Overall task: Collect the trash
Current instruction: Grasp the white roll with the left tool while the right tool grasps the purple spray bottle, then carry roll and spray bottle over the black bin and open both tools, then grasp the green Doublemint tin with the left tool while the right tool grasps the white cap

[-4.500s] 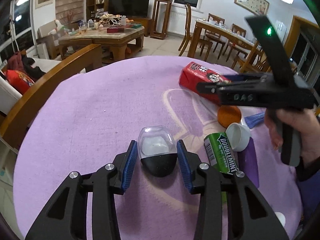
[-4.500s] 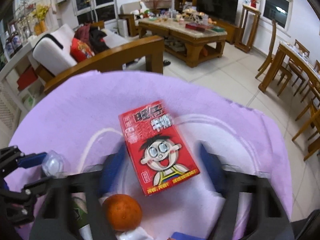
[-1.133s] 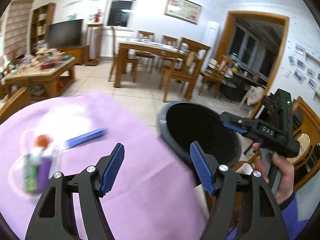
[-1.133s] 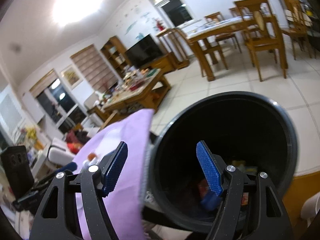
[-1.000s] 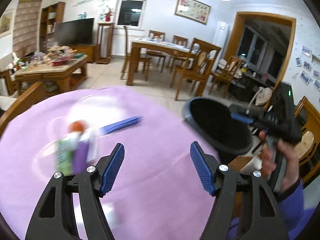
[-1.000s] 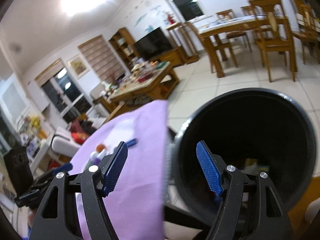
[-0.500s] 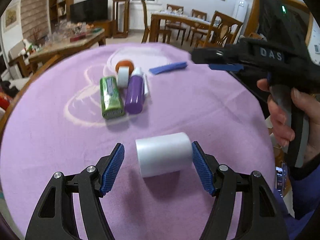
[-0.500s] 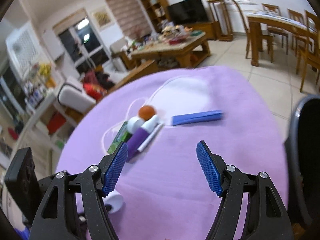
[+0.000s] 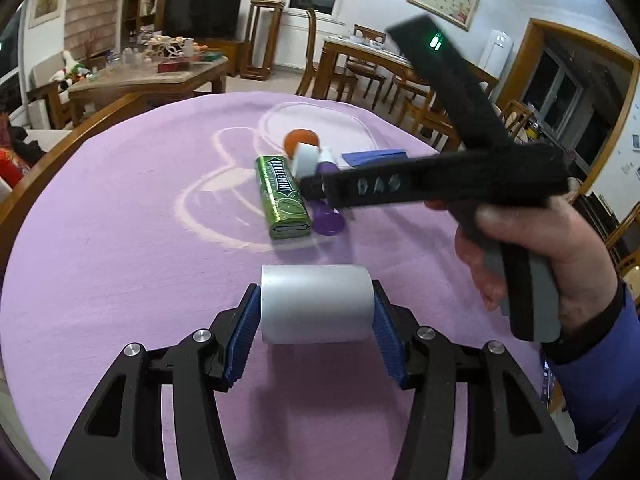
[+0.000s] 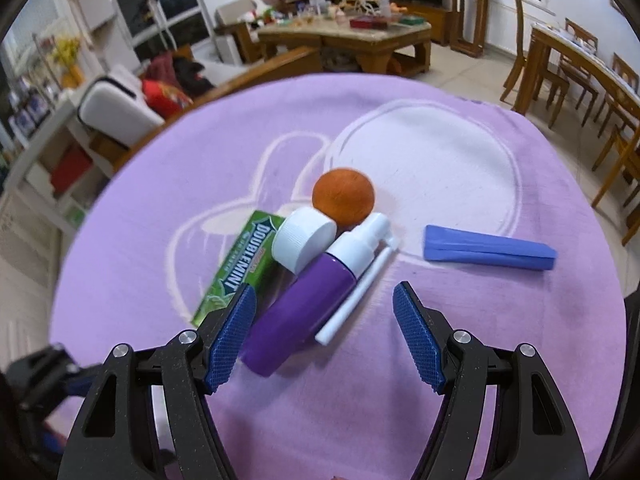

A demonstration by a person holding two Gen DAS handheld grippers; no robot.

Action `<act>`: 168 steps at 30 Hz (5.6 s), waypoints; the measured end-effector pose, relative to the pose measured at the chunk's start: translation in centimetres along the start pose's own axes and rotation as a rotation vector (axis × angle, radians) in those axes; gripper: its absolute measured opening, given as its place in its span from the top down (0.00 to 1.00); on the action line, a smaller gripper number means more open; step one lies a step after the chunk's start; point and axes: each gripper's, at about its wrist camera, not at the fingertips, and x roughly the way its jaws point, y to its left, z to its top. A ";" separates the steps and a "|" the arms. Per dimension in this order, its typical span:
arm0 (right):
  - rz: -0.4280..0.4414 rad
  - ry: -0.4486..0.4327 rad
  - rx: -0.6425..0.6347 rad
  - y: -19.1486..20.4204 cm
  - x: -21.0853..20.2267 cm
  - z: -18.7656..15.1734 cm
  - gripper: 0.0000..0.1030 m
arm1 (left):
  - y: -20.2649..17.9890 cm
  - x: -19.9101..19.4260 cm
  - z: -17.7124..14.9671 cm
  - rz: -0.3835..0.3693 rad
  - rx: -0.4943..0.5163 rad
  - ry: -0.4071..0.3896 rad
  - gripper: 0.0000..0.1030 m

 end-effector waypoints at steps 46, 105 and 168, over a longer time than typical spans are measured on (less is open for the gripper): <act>0.122 -0.572 0.362 -24.3 -24.8 -16.2 0.75 | -18.6 4.1 8.1 -0.163 0.235 -0.185 0.49; 0.008 -0.559 0.706 -38.2 -20.8 -26.5 0.48 | -32.1 14.7 8.9 -0.265 0.403 -0.002 0.30; 0.194 -0.148 0.054 -2.5 -1.6 1.3 0.83 | 3.1 5.3 6.1 0.166 -0.083 -0.089 0.70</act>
